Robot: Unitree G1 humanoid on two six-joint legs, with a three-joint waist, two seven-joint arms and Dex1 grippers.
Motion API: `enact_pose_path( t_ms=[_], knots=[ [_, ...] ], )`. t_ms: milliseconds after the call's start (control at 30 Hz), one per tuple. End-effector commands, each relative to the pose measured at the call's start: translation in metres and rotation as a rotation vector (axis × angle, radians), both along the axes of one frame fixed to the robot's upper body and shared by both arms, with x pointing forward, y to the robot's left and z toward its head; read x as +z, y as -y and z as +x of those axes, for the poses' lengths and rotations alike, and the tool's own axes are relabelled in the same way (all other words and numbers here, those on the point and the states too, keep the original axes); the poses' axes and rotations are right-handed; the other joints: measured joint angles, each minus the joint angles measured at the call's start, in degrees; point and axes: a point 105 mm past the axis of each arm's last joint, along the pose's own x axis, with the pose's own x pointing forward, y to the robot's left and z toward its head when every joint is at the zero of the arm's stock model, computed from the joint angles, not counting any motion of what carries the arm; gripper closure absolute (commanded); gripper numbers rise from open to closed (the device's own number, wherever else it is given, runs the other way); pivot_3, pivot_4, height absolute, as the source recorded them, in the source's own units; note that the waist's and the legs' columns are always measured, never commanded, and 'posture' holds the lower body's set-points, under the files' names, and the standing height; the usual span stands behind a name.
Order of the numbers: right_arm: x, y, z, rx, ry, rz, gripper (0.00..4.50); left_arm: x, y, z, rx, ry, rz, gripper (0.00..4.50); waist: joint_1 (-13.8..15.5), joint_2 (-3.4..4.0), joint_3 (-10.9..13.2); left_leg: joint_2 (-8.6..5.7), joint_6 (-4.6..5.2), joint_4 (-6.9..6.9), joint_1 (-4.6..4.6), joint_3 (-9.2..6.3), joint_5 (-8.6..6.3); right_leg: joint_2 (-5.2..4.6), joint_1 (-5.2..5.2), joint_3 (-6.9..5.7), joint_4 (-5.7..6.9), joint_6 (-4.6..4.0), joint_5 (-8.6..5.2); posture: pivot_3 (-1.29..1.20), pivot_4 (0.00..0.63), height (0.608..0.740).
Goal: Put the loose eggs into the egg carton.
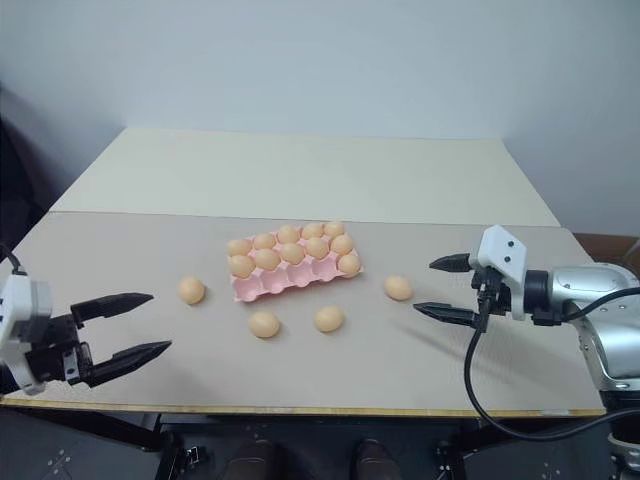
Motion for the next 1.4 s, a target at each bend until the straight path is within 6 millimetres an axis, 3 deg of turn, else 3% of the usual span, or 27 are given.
enact_pose_path(
  t_ms=[33, 267, 433, 533, 600, 767, 867, 967, 1133, 1267, 1400],
  knots=[
    [-0.006, -0.012, 0.007, -0.002, 0.003, -0.034, 0.00, 0.002, 0.006, 0.002, -0.047, 0.001, -0.001, 0.01, -0.11, 0.00, 0.00, 0.00, 0.00, 0.00, 0.00, 0.01, 0.00, 0.00, -0.01, 0.01, 0.00, 0.00, 0.00, 0.00, 0.150, 0.740],
    [-0.036, -0.029, 0.058, -0.174, -0.018, -0.140, 0.00, 0.000, 0.016, 0.013, -0.093, 0.007, -0.022, 0.01, -0.97, 0.00, 0.00, 0.10, 0.04, -0.01, 0.12, 0.18, 0.02, 0.27, -0.09, 0.41, 0.09, 0.00, 0.03, 0.00, 0.150, 0.740],
    [-0.051, -0.034, 0.075, -0.218, -0.038, -0.179, 0.00, -0.001, 0.016, 0.014, -0.100, 0.006, -0.022, 0.01, -0.86, 0.00, 0.00, 0.09, 0.06, -0.02, -0.13, 0.38, 0.01, 0.30, -0.35, 0.57, 0.08, 0.05, 0.06, 0.00, 0.150, 0.740],
    [-0.053, -0.040, 0.080, -0.224, -0.044, -0.152, 0.61, -0.002, 0.015, 0.014, -0.099, 0.007, -0.018, 0.00, -0.91, 0.00, 0.00, 0.09, 0.07, -0.02, -0.15, 0.53, 0.01, 0.31, -0.46, 0.74, 0.09, 0.14, 0.11, 0.00, 0.150, 0.740],
    [-0.051, -0.042, 0.082, -0.224, -0.031, -0.131, 1.26, -0.002, 0.014, 0.014, -0.096, 0.009, -0.015, 0.00, -0.93, 0.00, 0.00, 0.09, 0.07, -0.02, -0.14, 0.61, 0.01, 0.32, -0.52, 0.85, 0.15, 0.13, 0.11, 0.00, 0.150, 0.740],
    [-0.026, -0.047, 0.077, -0.198, 0.036, -0.080, 2.60, -0.001, 0.009, 0.012, -0.073, 0.015, -0.006, 0.00, -1.04, 0.00, 0.00, 0.10, 0.08, -0.02, -0.13, 0.75, 0.01, 0.33, -0.65, 1.00, 0.24, 0.11, 0.12, 0.00, 0.150, 0.740],
    [0.000, -0.068, 0.066, -0.106, 0.093, -0.031, 2.60, 0.000, 0.003, 0.011, -0.041, 0.021, -0.001, 0.00, -1.39, 0.00, 0.00, 0.15, 0.08, -0.02, -0.15, 0.82, 0.01, 0.37, -0.78, 1.07, 0.29, 0.12, 0.13, 0.00, 0.150, 0.740],
    [0.012, -0.097, 0.060, -0.024, 0.121, 0.015, 2.60, 0.001, -0.003, 0.011, -0.014, 0.027, 0.007, 0.00, -1.78, 0.00, 0.00, 0.32, 0.07, -0.03, -0.14, 0.91, 0.01, 0.50, -0.81, 1.09, 0.28, 0.26, 0.25, 0.00, 0.150, 0.740],
    [0.006, -0.150, 0.069, 0.041, 0.125, 0.027, 2.60, 0.002, -0.002, 0.013, -0.018, 0.037, 0.009, 0.00, -1.79, -0.01, -0.01, 0.73, 0.07, -0.03, -0.06, 1.01, 0.01, 0.92, -0.83, 1.12, 0.29, -0.13, 0.28, 0.00, 0.150, 0.740],
    [-0.003, -0.171, 0.081, 0.037, 0.117, 0.022, 2.60, 0.003, 0.000, 0.014, -0.021, 0.044, 0.009, 0.00, -1.44, -0.01, -0.01, 0.82, 0.06, -0.03, -0.13, 1.03, 0.01, 1.01, -0.92, 1.11, 0.29, -0.14, 0.38, 0.00, 0.150, 0.740],
    [-0.008, -0.178, 0.091, 0.012, 0.128, -0.001, 2.60, 0.005, -0.001, 0.012, -0.015, 0.048, 0.014, 0.00, -1.48, -0.02, -0.01, 0.80, 0.06, -0.03, -0.18, 1.11, 0.01, 0.96, -0.94, 1.15, 0.24, -0.07, 0.45, 0.00, 0.150, 0.740]
  ],
)
